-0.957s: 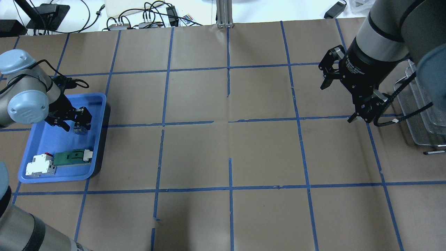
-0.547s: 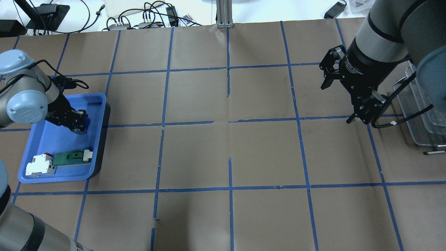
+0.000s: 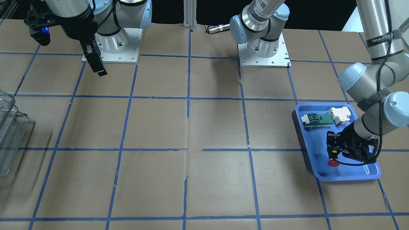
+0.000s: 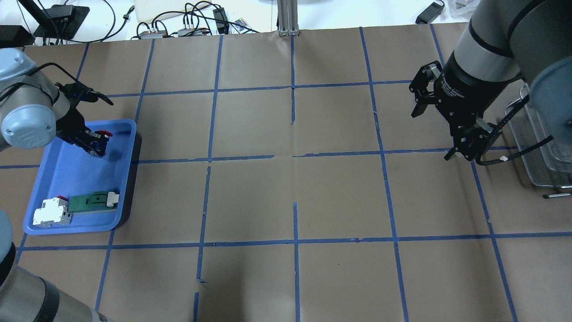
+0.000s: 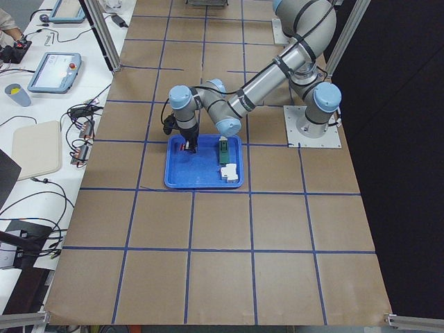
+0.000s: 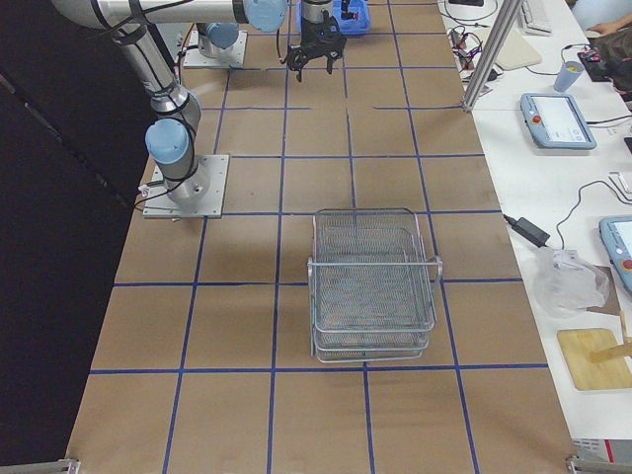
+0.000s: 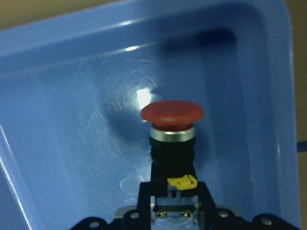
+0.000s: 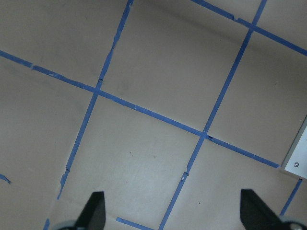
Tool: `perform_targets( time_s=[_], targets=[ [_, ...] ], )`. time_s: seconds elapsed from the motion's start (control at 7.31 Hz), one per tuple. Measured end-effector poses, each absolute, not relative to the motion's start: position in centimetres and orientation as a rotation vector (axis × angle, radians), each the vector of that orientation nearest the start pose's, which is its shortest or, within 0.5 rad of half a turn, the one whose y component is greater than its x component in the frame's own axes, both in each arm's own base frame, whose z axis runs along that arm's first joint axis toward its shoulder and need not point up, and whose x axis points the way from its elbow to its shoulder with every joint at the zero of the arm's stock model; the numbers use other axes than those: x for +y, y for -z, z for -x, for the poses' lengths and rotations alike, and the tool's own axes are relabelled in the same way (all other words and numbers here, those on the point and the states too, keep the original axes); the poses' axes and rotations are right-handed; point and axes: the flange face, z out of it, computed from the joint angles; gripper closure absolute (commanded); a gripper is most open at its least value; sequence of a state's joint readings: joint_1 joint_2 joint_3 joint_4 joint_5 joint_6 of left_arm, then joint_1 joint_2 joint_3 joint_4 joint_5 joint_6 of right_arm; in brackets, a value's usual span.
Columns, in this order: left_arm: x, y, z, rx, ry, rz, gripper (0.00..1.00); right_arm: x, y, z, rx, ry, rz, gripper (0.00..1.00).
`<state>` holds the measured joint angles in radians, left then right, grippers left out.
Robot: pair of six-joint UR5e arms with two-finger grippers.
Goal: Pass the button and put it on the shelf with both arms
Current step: 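Lift the red button and carry it toward the table center with the left gripper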
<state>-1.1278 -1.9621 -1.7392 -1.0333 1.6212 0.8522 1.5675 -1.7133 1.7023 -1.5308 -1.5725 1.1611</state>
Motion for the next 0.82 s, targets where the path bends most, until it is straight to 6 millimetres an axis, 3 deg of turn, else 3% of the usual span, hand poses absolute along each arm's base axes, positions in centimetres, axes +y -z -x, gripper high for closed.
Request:
perform_targets(
  time_s=[0.27,0.41,0.68,0.82],
  targets=[
    [-59.8,-28.1,-8.1,2.919,-0.008,-1.244,1.0,-43.4,-47.6,-13.2,2.666,-0.067,-1.704,0.0],
    [-60.2,-29.3,-4.5,2.834,0.039,-1.501,1.0,-43.7,-47.1,-13.1,2.729,-0.081,-1.606,0.0],
    [-61.0,-32.1,6.3,2.589,0.173,-1.961,1.0,-44.0,-46.9,-12.9,2.827,-0.087,-1.419,0.0],
    [-60.7,-33.5,11.7,2.492,0.245,-2.106,1.0,-44.1,-46.9,-12.8,2.837,-0.085,-1.395,0.0]
  ],
)
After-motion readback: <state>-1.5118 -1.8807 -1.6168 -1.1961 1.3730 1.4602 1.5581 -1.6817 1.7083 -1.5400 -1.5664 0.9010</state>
